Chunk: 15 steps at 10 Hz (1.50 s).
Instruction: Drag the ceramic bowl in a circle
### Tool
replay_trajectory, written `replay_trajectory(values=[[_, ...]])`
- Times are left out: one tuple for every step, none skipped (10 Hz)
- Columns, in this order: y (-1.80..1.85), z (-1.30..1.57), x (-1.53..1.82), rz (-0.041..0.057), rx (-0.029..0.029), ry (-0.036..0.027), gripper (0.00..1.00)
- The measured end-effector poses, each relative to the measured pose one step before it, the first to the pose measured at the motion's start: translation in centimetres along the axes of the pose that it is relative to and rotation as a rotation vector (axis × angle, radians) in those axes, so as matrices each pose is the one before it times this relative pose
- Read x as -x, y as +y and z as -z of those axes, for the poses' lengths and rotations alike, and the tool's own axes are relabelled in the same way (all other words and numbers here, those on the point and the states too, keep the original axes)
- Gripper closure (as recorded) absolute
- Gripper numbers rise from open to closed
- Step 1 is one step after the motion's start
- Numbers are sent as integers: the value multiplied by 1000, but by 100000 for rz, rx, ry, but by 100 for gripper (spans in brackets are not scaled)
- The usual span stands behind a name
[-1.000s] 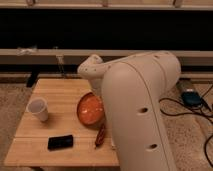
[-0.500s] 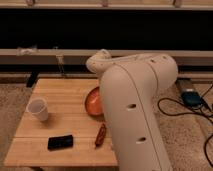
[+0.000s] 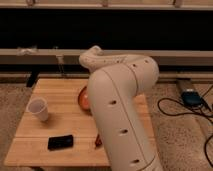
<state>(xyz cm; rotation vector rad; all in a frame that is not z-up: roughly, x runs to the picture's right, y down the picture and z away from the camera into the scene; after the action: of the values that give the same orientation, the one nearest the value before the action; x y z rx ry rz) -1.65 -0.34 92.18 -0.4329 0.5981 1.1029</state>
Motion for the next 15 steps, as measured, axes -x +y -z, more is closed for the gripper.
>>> replay_trajectory(values=[[740,-140,491,1776,510,-128,100],[695,-216,35,2085,802,116,100],[717,-192,-142,1507,759,117,100],[1071,-138,-259,1964,1338,7,100],[1300,-23,-530,2733,1154,233,100],[639,-204,-503,1892,1151,861,99],[205,-247,-426,1147,1580,772,96],[74,-367,-657,566,2559,896,85],[-341,-269,-285,-1370,2347,6,73],[-491,-216,-173,-1320,1546,-53,65],[-663,-310,-241,-1759,2140,74,54],[-546,-228,-101,-1392,1616,-34,44],[-253,-222,-19,-951,1492,-75,35],[-92,-114,60,-373,887,-443,25],[-4,15,-81,-104,909,-698,20]])
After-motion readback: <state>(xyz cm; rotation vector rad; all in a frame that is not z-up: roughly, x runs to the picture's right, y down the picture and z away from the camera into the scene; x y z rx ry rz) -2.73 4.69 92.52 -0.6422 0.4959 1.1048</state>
